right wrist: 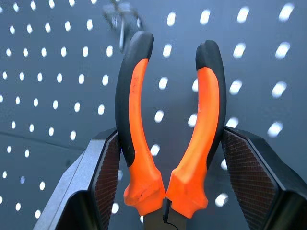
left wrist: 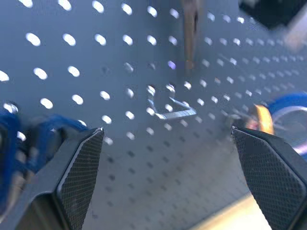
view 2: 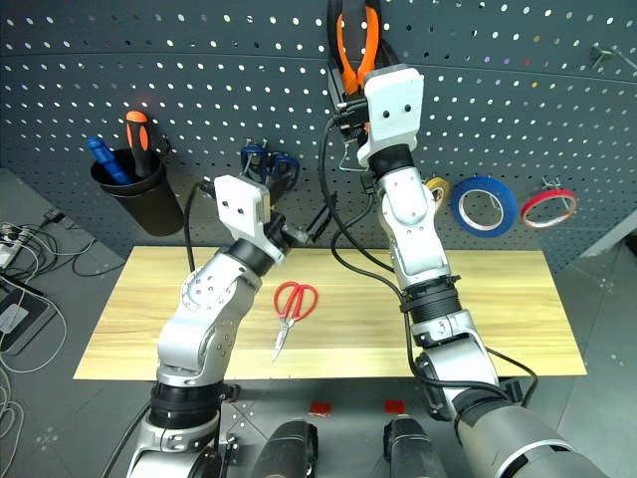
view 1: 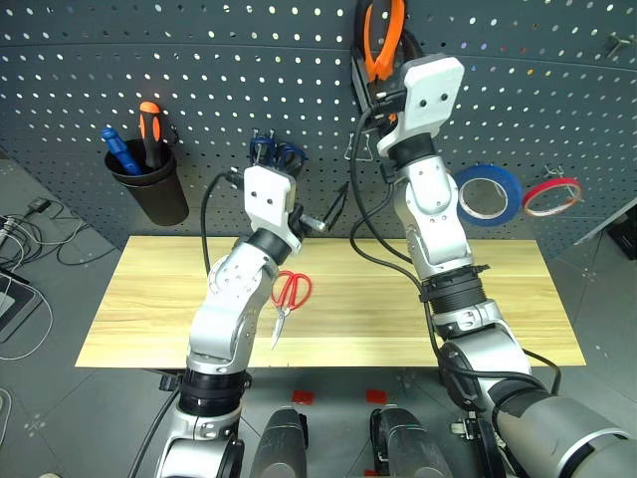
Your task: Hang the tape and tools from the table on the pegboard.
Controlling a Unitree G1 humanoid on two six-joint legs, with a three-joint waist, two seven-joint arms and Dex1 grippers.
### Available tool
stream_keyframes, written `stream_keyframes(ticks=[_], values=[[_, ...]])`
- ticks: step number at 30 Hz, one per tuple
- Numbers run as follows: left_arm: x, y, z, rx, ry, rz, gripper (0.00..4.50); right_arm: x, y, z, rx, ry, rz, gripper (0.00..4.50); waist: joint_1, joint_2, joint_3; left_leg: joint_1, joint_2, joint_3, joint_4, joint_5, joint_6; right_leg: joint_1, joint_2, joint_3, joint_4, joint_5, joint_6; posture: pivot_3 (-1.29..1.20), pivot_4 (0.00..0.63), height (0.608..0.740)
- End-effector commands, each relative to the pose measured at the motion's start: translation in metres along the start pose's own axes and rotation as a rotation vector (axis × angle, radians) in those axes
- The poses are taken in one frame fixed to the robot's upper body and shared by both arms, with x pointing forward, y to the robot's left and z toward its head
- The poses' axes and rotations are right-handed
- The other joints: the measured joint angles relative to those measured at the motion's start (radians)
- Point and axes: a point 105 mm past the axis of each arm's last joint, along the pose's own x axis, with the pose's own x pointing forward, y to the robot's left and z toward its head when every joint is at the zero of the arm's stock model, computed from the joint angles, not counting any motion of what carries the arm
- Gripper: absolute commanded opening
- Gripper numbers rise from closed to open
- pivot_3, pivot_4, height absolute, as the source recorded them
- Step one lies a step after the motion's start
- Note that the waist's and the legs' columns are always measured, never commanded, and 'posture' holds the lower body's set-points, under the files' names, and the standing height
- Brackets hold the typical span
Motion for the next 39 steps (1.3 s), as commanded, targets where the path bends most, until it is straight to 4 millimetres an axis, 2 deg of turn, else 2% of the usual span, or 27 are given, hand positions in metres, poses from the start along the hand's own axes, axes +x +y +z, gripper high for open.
stream_keyframes(ticks=[1,7,16,17,21,30,36,39], values=[[0.002,0.004,0.01,0.023,-0.046,0.016,4.5,0.005,0.006,0.009,0.027,-0.063,0.005,2.95,0.002,0.0,0.0,0.0,0.0,0.0,0.0,0.0,0.0,0.0,0.0,-0.001,0.0,0.0,0.0,0.24,0.176,0.74],[0.003,0.007,0.011,0.037,-0.047,0.012,4.5,-0.005,0.003,-0.023,0.001,0.012,-0.013,2.95,0.007,0.0,0.0,0.0,0.0,-0.001,0.0,0.001,0.0,0.0,-0.001,-0.003,0.0,0.0,0.0,0.25,0.184,0.74],[0.003,0.005,0.013,0.035,-0.045,0.009,4.5,-0.019,-0.005,-0.047,-0.007,0.095,-0.052,2.95,0.01,0.0,0.0,0.0,0.0,-0.001,0.0,0.001,0.0,0.001,-0.001,-0.004,0.001,0.0,0.0,0.25,0.202,0.74],[0.002,0.004,0.013,0.036,-0.044,0.008,4.5,-0.021,-0.005,-0.048,-0.003,0.099,-0.053,3.51,0.011,0.0,0.0,0.0,0.0,-0.001,0.0,0.001,0.0,0.001,-0.001,-0.004,0.001,0.0,0.0,0.25,0.202,0.74],[0.002,0.004,0.012,0.037,-0.041,0.006,4.5,-0.025,-0.007,-0.049,0.003,0.104,-0.052,4.46,0.016,0.0,0.0,0.0,0.0,-0.001,0.0,0.001,0.0,0.001,-0.001,-0.004,0.001,0.0,0.0,0.25,0.202,0.74],[-0.002,0.004,0.009,0.031,-0.02,0.0,4.5,-0.051,-0.011,-0.054,0.038,0.194,0.028,4.46,0.027,0.0,0.001,0.0,0.0,-0.002,0.001,0.001,0.0,0.001,-0.001,-0.004,0.001,0.0,-0.001,0.23,0.224,0.74],[-0.019,-0.002,-0.003,0.022,0.038,-0.004,4.5,-0.084,-0.024,-0.044,0.041,0.274,0.058,4.46,0.027,0.002,0.003,0.0,0.0,-0.003,0.0,0.001,0.001,0.001,-0.001,-0.004,0.001,0.0,-0.001,0.21,0.254,0.74],[-0.032,0.005,-0.021,0.037,0.128,0.085,4.5,-0.104,-0.027,-0.033,0.059,0.321,0.093,4.46,0.026,0.003,0.004,0.0,0.0,-0.004,0.0,0.0,0.004,0.002,-0.001,-0.004,0.001,0.0,-0.001,0.19,0.268,0.74]])
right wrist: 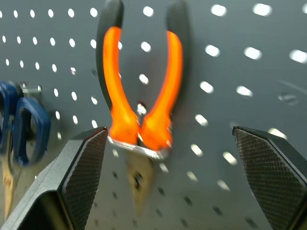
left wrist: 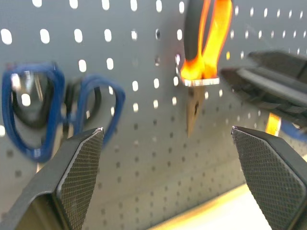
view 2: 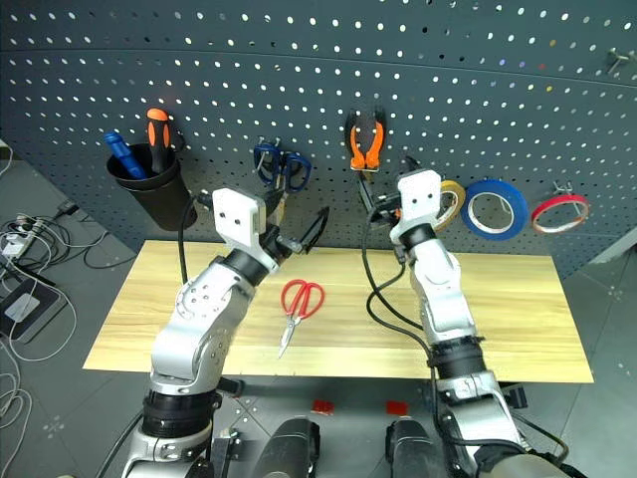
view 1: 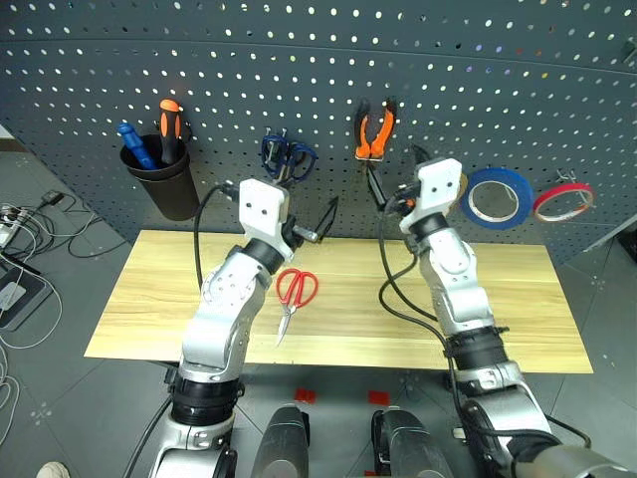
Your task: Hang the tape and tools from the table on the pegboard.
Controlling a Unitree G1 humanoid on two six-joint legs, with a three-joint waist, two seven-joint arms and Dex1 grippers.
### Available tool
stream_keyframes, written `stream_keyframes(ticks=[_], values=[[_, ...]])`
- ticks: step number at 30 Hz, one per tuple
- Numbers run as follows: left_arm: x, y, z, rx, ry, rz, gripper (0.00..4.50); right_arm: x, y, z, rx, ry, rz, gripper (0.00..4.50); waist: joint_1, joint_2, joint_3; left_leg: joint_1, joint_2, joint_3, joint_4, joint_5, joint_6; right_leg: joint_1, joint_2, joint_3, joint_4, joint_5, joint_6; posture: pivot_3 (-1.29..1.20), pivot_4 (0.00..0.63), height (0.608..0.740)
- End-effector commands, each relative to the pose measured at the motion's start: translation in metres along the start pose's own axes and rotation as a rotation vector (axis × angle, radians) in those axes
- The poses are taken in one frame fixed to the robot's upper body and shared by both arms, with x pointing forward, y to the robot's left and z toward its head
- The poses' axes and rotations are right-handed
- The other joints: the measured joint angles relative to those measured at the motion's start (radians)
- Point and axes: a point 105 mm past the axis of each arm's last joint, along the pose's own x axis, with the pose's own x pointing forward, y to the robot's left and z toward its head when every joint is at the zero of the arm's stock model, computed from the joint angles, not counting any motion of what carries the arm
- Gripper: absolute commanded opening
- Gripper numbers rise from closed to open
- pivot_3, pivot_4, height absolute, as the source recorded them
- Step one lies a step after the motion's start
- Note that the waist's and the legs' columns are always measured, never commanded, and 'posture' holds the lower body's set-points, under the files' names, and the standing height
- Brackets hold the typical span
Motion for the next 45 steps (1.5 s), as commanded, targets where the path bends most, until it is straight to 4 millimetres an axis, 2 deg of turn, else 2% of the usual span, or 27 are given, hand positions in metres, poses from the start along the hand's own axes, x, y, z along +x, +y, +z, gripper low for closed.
stream_keyframes(ticks=[1,3,5,10,15,19,26,31,34,40,41,45], values=[[-0.012,0.004,-0.003,0.039,0.034,0.086,4.5,-0.016,0.003,0.025,0.014,-0.026,0.058,4.46,-0.001,0.001,0.001,0.0,0.0,-0.001,0.0,-0.001,0.001,0.0,0.0,0.0,0.0,0.0,0.0,0.19,0.272,0.74],[-0.02,0.009,-0.018,0.057,0.112,0.148,4.5,-0.028,0.008,0.024,0.028,0.018,0.122,4.46,-0.001,0.002,0.002,0.0,0.0,-0.002,0.0,-0.001,0.002,0.001,0.0,0.0,-0.001,0.0,0.0,0.18,0.285,0.74],[-0.029,0.018,-0.038,0.085,0.215,0.221,4.5,-0.046,0.018,0.016,0.021,0.088,0.255,4.46,-0.002,0.004,0.006,0.001,-0.001,-0.003,0.0,-0.001,0.002,0.001,0.0,0.0,-0.001,0.0,0.0,0.17,0.299,0.74],[-0.052,0.034,-0.086,0.086,0.472,0.338,4.5,-0.097,0.039,-0.011,-0.031,0.23,0.569,4.46,-0.007,0.007,0.042,0.011,-0.003,-0.007,0.0,-0.002,0.004,0.017,0.0,-0.003,-0.004,-0.001,-0.001,0.15,0.345,0.74],[-0.071,0.044,-0.116,0.082,0.65,0.367,4.5,-0.127,0.057,-0.029,-0.061,0.308,0.78,4.46,-0.028,0.007,0.085,0.01,-0.003,-0.016,0.001,-0.002,0.004,0.017,0.0,-0.005,-0.003,-0.001,-0.002,0.14,0.401,0.74],[-0.076,0.039,-0.133,0.041,0.726,0.313,4.5,-0.128,0.062,-0.032,-0.058,0.308,0.832,4.46,-0.031,0.008,0.115,0.009,-0.002,-0.019,0.0,-0.002,0.004,0.016,0.001,-0.008,-0.003,-0.002,-0.003,0.13,0.422,0.74],[-0.083,0.026,-0.147,0.007,0.806,0.214,4.5,-0.123,0.066,-0.022,-0.03,0.292,0.836,4.46,-0.033,0.009,0.154,0.008,-0.002,-0.021,0.001,-0.001,0.003,0.016,0.0,-0.01,-0.002,-0.002,-0.003,0.11,0.449,0.74],[-0.079,0.013,-0.152,-0.012,0.834,0.107,4.5,-0.128,0.071,-0.019,-0.009,0.3,0.84,4.46,-0.033,0.011,0.164,0.007,-0.002,-0.022,0.001,-0.001,0.002,0.016,-0.001,-0.011,-0.002,-0.002,-0.003,0.11,0.45,0.74],[-0.079,0.015,-0.154,-0.001,0.849,0.099,4.5,-0.13,0.072,-0.018,-0.006,0.306,0.836,4.46,-0.036,0.012,0.165,0.007,-0.002,-0.022,0.001,0.0,0.002,0.016,-0.001,-0.011,-0.002,-0.002,-0.003,0.1,0.451,0.74],[-0.082,0.025,-0.153,0.062,0.873,0.104,2.62,-0.127,0.07,-0.018,0.0,0.307,0.806,4.5,-0.047,0.013,0.165,0.007,-0.002,-0.022,0.0,0.0,0.001,0.016,-0.001,-0.011,-0.002,-0.002,-0.003,0.1,0.442,0.74],[-0.082,0.026,-0.153,0.067,0.874,0.106,2.41,-0.126,0.07,-0.018,0.0,0.305,0.802,4.5,-0.049,0.013,0.165,0.007,-0.002,-0.022,0.0,0.0,0.001,0.016,-0.001,-0.011,-0.003,-0.002,-0.003,0.1,0.441,0.74],[-0.079,0.029,-0.151,0.048,0.857,0.124,1.19,-0.123,0.07,-0.018,0.0,0.298,0.794,4.5,-0.051,0.013,0.165,0.007,-0.002,-0.022,0.0,0.002,-0.002,0.016,-0.001,-0.012,-0.003,-0.002,-0.003,0.1,0.438,0.74]])
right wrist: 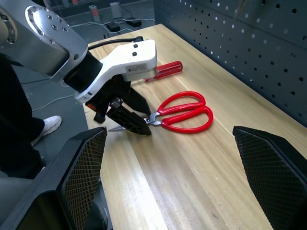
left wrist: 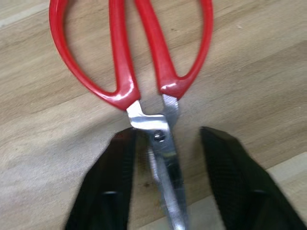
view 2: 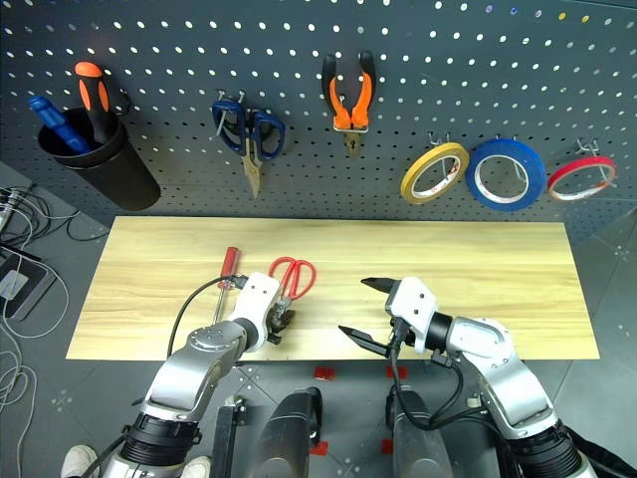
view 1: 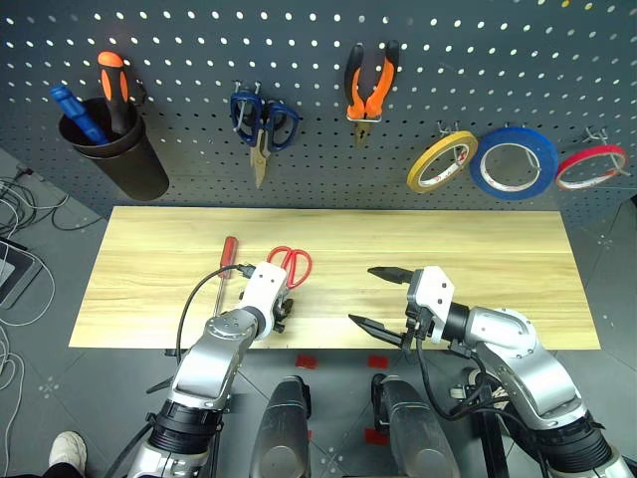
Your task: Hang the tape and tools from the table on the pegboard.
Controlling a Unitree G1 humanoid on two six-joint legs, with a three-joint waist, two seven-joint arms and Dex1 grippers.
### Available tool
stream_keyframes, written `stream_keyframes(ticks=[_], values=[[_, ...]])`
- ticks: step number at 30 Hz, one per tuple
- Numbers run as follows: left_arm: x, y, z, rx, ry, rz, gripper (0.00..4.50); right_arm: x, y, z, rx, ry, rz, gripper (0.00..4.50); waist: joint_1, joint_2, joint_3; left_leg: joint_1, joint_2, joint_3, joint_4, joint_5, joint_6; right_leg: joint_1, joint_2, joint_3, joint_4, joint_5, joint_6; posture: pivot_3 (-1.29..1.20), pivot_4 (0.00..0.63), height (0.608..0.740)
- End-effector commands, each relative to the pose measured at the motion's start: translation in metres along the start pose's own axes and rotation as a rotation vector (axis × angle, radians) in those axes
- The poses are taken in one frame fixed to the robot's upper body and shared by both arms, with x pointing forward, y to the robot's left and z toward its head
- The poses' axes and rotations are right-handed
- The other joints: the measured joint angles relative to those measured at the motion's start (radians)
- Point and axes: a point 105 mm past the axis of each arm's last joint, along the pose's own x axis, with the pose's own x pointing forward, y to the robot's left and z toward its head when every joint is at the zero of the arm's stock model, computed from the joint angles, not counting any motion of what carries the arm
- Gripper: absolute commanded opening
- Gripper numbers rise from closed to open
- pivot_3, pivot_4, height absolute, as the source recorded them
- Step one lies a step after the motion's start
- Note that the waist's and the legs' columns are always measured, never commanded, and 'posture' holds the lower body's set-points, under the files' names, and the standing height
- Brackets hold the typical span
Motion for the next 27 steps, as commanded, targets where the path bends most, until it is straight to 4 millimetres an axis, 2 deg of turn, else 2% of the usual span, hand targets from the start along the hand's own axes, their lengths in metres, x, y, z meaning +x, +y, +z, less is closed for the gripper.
stream_keyframes(ticks=[1,3,7,11,15,18,21,27], values=[[0.001,0.003,-0.007,-0.02,0.025,0.012,0.87,0.001,0.002,0.009,-0.018,-0.034,0.002,4.5,0.0,0.0,0.0,0.0,0.0,0.0,0.0,0.0,0.0,0.0,0.0,0.0,0.0,0.0,0.0,0.1,0.437,0.74],[0.001,0.004,-0.007,-0.019,0.023,0.015,0.29,0.002,0.001,0.009,-0.022,-0.036,0.004,4.5,-0.001,0.0,0.0,0.0,0.0,0.0,0.0,0.0,0.0,0.0,0.0,0.0,0.0,0.0,0.0,0.11,0.435,0.74],[0.0,0.008,-0.003,-0.024,0.005,0.032,0.29,0.004,-0.001,0.009,-0.022,-0.048,0.004,4.5,0.0,0.0,0.0,0.0,0.0,0.0,0.0,0.0,-0.001,0.0,0.0,0.0,0.0,0.0,0.0,0.12,0.41,0.74],[-0.009,0.011,0.006,-0.003,-0.05,0.054,0.29,0.004,-0.002,0.016,-0.012,-0.09,0.011,4.5,-0.001,0.0,0.0,-0.001,0.0,-0.001,0.0,0.001,-0.002,0.0,0.0,-0.001,0.0,0.0,0.0,0.13,0.38,0.74],[-0.024,0.017,0.025,0.074,-0.159,0.128,0.29,0.003,-0.008,0.03,0.003,-0.152,0.003,4.5,0.0,-0.001,-0.001,-0.003,0.001,-0.003,-0.001,0.003,-0.006,-0.001,-0.003,-0.003,-0.001,0.0,0.0,0.15,0.344,0.74],[-0.049,0.019,0.053,0.196,-0.336,0.215,0.29,0.0,-0.02,0.047,0.004,-0.224,-0.055,4.5,0.004,-0.001,-0.005,-0.003,0.0,-0.006,-0.001,0.004,-0.008,0.0,-0.007,-0.007,-0.001,0.0,0.0,0.21,0.302,0.74],[-0.073,0.022,0.071,0.284,-0.472,0.3,0.29,-0.003,-0.029,0.058,0.004,-0.27,-0.108,4.5,0.009,-0.002,-0.011,-0.006,0.001,-0.008,-0.001,0.005,-0.009,-0.001,-0.009,-0.011,-0.001,0.0,0.0,0.23,0.279,0.74],[-0.117,0.04,0.102,0.395,-0.694,0.536,0.29,0.0,-0.039,0.077,-0.012,-0.341,-0.148,4.5,0.038,-0.004,-0.04,-0.01,-0.001,-0.008,-0.001,0.006,-0.011,-0.003,-0.009,-0.016,-0.002,0.0,0.0,0.27,0.235,0.74]])
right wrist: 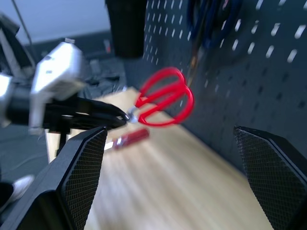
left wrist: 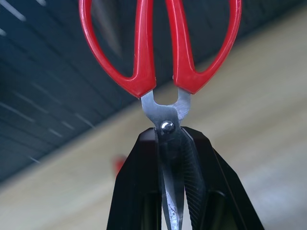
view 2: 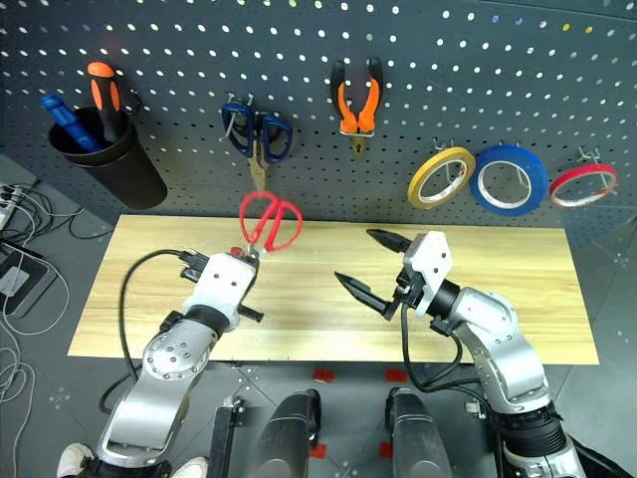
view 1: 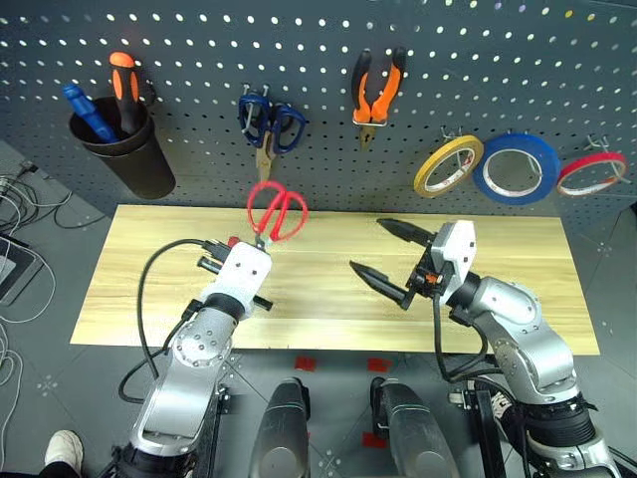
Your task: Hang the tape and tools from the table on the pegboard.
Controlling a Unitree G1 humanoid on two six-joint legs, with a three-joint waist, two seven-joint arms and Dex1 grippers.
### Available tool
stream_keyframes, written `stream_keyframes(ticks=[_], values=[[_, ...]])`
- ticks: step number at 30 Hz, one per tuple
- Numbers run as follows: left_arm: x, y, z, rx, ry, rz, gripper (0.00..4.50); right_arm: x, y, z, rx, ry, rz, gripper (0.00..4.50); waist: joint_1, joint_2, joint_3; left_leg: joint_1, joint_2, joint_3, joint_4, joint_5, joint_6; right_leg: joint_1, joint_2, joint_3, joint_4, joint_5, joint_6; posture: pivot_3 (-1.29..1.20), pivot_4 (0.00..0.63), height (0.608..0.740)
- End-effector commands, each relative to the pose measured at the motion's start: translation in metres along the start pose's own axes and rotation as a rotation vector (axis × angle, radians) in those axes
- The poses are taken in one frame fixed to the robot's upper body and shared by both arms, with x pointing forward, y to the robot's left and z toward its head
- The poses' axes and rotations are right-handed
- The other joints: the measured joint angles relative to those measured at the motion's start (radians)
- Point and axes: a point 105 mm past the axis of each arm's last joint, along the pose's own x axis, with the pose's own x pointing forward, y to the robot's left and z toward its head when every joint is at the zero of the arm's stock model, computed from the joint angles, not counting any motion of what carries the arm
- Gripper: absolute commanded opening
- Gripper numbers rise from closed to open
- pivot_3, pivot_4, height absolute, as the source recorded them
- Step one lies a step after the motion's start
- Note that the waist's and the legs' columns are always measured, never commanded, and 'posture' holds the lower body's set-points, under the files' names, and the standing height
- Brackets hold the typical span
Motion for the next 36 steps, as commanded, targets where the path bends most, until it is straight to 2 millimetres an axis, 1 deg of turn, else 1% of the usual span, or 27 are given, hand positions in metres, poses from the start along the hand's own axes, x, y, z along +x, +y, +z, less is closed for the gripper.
stream_keyframes(ticks=[1,3,5,11,14,17,20,22,25,28,29,32,36], values=[[-0.009,0.032,0.031,0.079,-0.153,0.171,0.29,0.005,-0.001,0.022,-0.027,-0.088,-0.009,4.5,0.011,0.0,-0.012,-0.001,0.0,0.0,0.0,0.0,0.0,0.0,0.0,-0.001,0.0,0.0,0.0,0.27,0.23,0.74],[-0.009,0.05,0.046,0.116,-0.219,0.266,0.29,0.01,-0.004,0.031,-0.029,-0.129,-0.014,4.5,0.021,0.0,-0.022,-0.001,-0.001,0.001,0.0,0.001,0.0,0.0,0.001,-0.001,0.0,0.0,0.0,0.29,0.215,0.74],[-0.005,0.069,0.06,0.141,-0.274,0.359,0.29,0.016,-0.008,0.039,-0.027,-0.169,-0.021,4.5,0.029,-0.003,-0.028,-0.001,-0.002,0.001,0.0,0.001,0.001,0.0,0.003,-0.002,0.001,0.0,0.0,0.29,0.209,0.74],[0.017,0.11,0.09,0.154,-0.38,0.509,0.29,0.03,-0.015,0.057,-0.01,-0.25,-0.037,4.5,0.071,-0.008,-0.053,-0.002,-0.003,0.001,0.0,0.002,0.002,0.0,0.004,-0.003,0.001,0.0,-0.001,0.29,0.199,0.74],[0.027,0.12,0.098,0.15,-0.404,0.536,0.29,0.033,-0.015,0.06,-0.009,-0.263,-0.037,4.5,0.078,-0.009,-0.058,-0.002,-0.003,0.001,0.001,0.002,0.002,0.0,0.005,-0.003,0.001,0.001,-0.001,0.28,0.193,0.74],[0.033,0.123,0.101,0.15,-0.422,0.54,0.29,0.033,-0.015,0.061,-0.011,-0.267,-0.042,4.5,0.08,-0.011,-0.06,-0.002,-0.003,0.001,0.001,0.003,0.003,0.0,0.005,-0.003,0.001,0.001,-0.001,0.27,0.193,0.74],[0.043,0.112,0.105,0.098,-0.445,0.472,0.29,0.031,-0.015,0.06,-0.015,-0.256,-0.057,4.5,0.08,-0.011,-0.061,-0.002,-0.003,0.001,0.001,0.003,0.003,0.0,0.005,-0.003,0.002,0.001,-0.001,0.25,0.194,0.74],[0.046,0.099,0.11,0.053,-0.476,0.414,0.29,0.031,-0.015,0.06,-0.026,-0.248,-0.065,4.5,0.078,-0.01,-0.063,-0.002,-0.003,0.001,0.001,0.003,0.003,0.0,0.005,-0.003,0.002,0.001,-0.002,0.23,0.197,0.74],[0.045,0.079,0.111,-0.11,-0.49,0.335,0.29,0.029,-0.015,0.059,-0.034,-0.238,-0.084,4.5,0.077,-0.011,-0.066,-0.002,-0.003,0.002,0.001,0.003,0.003,0.0,0.005,-0.003,0.002,0.001,-0.002,0.22,0.201,0.74],[0.044,0.049,0.112,-0.216,-0.496,0.193,0.29,0.027,-0.015,0.057,-0.037,-0.225,-0.1,4.5,0.074,-0.011,-0.067,-0.002,-0.002,0.002,0.002,0.003,0.003,0.0,0.005,-0.002,0.002,0.001,-0.002,0.2,0.207,0.74],[0.044,0.043,0.111,-0.247,-0.49,0.159,0.29,0.026,-0.015,0.056,-0.038,-0.221,-0.103,4.5,0.072,-0.011,-0.067,-0.002,-0.002,0.002,0.002,0.003,0.003,0.0,0.005,-0.002,0.002,0.001,-0.002,0.2,0.207,0.74],[0.046,0.028,0.108,-0.333,-0.462,0.076,0.29,0.024,-0.013,0.054,-0.041,-0.21,-0.113,4.5,0.07,-0.011,-0.068,-0.002,-0.001,0.002,0.002,0.003,0.003,0.0,0.006,-0.002,0.002,0.001,-0.002,0.18,0.212,0.74],[0.046,0.013,0.108,-0.351,-0.447,-0.013,0.29,0.02,-0.013,0.051,-0.048,-0.198,-0.128,4.5,0.068,-0.011,-0.07,-0.001,-0.001,0.001,0.002,0.003,0.003,0.0,0.007,-0.002,0.002,0.001,-0.003,0.17,0.218,0.74]])
